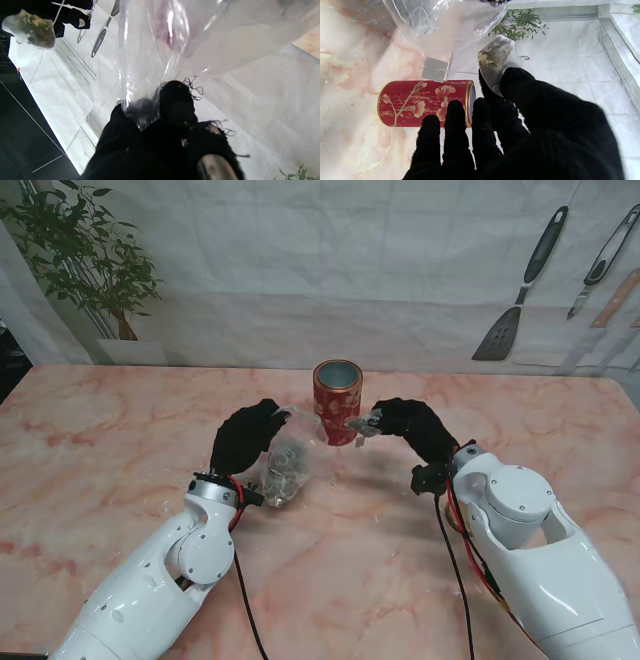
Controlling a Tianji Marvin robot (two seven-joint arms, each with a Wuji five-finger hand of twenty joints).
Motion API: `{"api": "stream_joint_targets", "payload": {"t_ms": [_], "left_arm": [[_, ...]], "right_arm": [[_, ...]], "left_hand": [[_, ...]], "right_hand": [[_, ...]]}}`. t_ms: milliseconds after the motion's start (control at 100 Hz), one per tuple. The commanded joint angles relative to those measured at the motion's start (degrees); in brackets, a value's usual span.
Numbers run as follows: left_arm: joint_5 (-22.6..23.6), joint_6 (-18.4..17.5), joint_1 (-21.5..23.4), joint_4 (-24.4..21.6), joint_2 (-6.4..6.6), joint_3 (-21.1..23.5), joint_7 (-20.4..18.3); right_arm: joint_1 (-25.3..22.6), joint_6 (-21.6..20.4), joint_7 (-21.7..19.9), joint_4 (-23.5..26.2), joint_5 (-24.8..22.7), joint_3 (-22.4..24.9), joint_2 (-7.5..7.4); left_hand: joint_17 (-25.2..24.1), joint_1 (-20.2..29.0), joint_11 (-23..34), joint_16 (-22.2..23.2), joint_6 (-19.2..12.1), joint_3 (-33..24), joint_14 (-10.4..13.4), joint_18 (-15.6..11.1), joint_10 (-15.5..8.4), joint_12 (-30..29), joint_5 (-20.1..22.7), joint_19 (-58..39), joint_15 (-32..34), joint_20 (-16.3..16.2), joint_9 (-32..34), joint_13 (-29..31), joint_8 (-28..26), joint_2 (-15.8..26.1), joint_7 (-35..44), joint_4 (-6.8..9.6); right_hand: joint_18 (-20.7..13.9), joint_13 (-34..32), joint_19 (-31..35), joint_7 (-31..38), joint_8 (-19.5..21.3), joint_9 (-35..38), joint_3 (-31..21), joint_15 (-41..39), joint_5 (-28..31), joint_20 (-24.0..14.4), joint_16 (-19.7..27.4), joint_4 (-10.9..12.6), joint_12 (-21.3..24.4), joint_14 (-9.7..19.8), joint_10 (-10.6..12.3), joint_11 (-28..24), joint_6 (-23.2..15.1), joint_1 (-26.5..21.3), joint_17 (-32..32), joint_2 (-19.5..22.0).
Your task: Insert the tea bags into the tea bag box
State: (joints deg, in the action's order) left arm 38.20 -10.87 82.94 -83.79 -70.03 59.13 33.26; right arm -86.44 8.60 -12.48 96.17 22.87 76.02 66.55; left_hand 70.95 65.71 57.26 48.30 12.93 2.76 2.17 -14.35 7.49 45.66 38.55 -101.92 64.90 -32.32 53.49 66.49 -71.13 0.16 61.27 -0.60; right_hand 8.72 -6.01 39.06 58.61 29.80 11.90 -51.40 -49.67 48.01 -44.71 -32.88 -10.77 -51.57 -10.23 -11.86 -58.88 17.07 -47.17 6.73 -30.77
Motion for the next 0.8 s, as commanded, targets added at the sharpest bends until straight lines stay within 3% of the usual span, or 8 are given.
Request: {"api": "stream_joint_targets", "payload": {"t_ms": [0, 380, 790], "left_arm": [[0.04, 0.70, 0.97, -1.94, 0.61, 1.31, -0.55], [-0.26, 0.90, 4.80, -5.12, 0.86, 5.96, -0.37], [0.05, 0.14, 5.55, -4.94, 1.11, 6.58, -0.85]], "right_arm": [[0.66, -0.96, 0.39, 0.88, -0.39, 0.08, 0.47], [5.08, -0.73, 5.46, 0.47, -2.12, -1.68, 1.62], [10.61, -0.57, 9.97, -2.95, -2.88, -5.12, 3.19]], "left_hand": [[-7.08, 3.63, 11.78, -0.35, 9.80, -3.74, -10.30, -5.72, -6.37, 0.36, 5.67, -16.73, 18.70, 0.28, 6.75, 6.27, -1.04, 1.72, 8.07, 2.71], [-7.07, 3.73, 11.75, -0.35, 9.87, -3.77, -10.60, -5.47, -6.27, 0.40, 5.85, -16.93, 18.89, 0.11, 6.87, 6.25, -0.94, 1.59, 8.00, 2.71], [-7.06, 3.71, 11.73, -0.38, 9.94, -3.76, -10.64, -5.49, -6.27, 0.43, 5.90, -16.93, 18.95, 0.07, 6.87, 6.24, -0.88, 1.59, 7.92, 2.70]], "right_hand": [[-2.90, 1.29, -0.87, 0.38, 0.91, -0.55, -2.68, -1.33, 0.28, -1.04, -0.81, 1.22, 0.16, 2.11, 1.10, -1.31, -0.64, -1.95, -0.11, 0.03], [-2.76, 0.20, 0.31, 0.02, 0.99, 0.69, -2.73, -2.92, 0.73, -1.72, -1.65, 1.13, -0.70, 1.81, 1.01, -2.26, -0.92, -1.77, -0.62, -0.24], [-3.00, 0.23, 0.54, -0.23, 0.85, 0.73, -2.28, -3.05, 0.78, -1.44, -1.80, 0.95, -0.97, 1.81, 1.13, -1.99, -1.98, -1.57, -0.58, -0.11]]}}
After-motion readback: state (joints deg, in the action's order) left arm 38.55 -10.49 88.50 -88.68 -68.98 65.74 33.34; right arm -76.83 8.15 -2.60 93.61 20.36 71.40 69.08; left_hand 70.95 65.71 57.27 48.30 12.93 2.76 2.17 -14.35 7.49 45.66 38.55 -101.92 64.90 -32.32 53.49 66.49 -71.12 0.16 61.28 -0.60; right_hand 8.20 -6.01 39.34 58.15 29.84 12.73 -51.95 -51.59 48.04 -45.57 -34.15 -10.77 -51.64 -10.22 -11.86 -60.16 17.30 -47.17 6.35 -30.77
